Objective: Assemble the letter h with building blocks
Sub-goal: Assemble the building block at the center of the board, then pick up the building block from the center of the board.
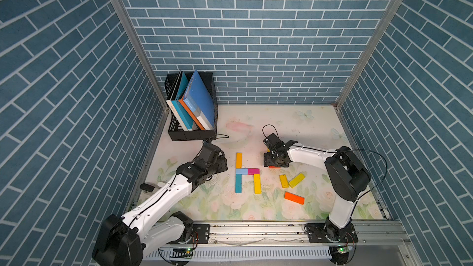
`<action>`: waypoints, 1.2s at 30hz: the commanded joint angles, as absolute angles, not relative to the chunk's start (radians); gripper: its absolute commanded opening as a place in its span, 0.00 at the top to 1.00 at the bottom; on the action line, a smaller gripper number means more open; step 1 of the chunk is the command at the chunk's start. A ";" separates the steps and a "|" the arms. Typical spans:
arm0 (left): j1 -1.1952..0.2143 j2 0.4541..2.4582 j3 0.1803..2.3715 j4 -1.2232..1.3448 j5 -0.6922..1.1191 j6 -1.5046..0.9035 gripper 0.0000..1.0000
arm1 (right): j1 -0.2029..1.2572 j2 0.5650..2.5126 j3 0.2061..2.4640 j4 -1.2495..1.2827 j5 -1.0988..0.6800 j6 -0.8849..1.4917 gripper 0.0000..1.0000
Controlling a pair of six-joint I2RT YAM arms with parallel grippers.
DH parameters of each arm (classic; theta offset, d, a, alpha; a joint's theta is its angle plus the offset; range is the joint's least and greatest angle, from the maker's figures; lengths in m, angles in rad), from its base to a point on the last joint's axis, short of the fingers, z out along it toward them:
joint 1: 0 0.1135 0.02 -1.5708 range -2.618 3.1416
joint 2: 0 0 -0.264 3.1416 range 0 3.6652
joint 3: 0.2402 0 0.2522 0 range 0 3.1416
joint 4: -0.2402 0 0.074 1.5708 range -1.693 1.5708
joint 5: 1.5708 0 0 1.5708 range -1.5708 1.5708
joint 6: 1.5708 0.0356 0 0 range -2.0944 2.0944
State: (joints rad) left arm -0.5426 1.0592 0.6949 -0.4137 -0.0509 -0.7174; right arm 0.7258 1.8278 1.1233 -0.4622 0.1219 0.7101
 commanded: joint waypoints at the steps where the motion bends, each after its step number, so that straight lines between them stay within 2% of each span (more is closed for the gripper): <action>1: -0.534 1.043 0.699 -0.438 -0.058 -0.704 0.38 | 0.735 1.803 1.145 -0.537 0.166 0.727 0.13; 6: -0.535 1.029 0.719 -0.460 -0.070 -0.699 0.38 | 0.789 1.649 1.133 -0.642 0.247 0.764 0.11; 12: -0.535 1.028 0.730 -0.458 -0.073 -0.705 0.38 | 0.850 1.496 0.901 -0.594 0.148 0.826 0.19; 18: -0.535 1.038 0.747 -0.462 -0.075 -0.707 0.38 | 0.865 1.491 0.790 -0.531 0.124 0.820 0.23; 26: -0.534 1.037 0.741 -0.467 -0.080 -0.708 0.38 | 0.865 1.552 0.781 -0.474 0.099 0.784 0.31; 27: -0.534 1.037 0.741 -0.468 -0.081 -0.708 0.38 | 0.865 1.559 0.782 -0.477 0.100 0.783 0.34; 33: -0.534 1.041 0.742 -0.465 -0.082 -0.707 0.38 | 0.864 1.535 0.795 -0.534 0.128 0.796 0.76; 36: -0.533 1.043 0.744 -0.465 -0.082 -0.705 0.38 | 0.855 1.479 0.825 -0.605 0.173 0.795 0.79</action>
State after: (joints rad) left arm -0.5415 1.0382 0.7235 -0.4522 -0.0666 -0.7166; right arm 0.8623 1.5261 0.7944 -0.5068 0.1261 0.7879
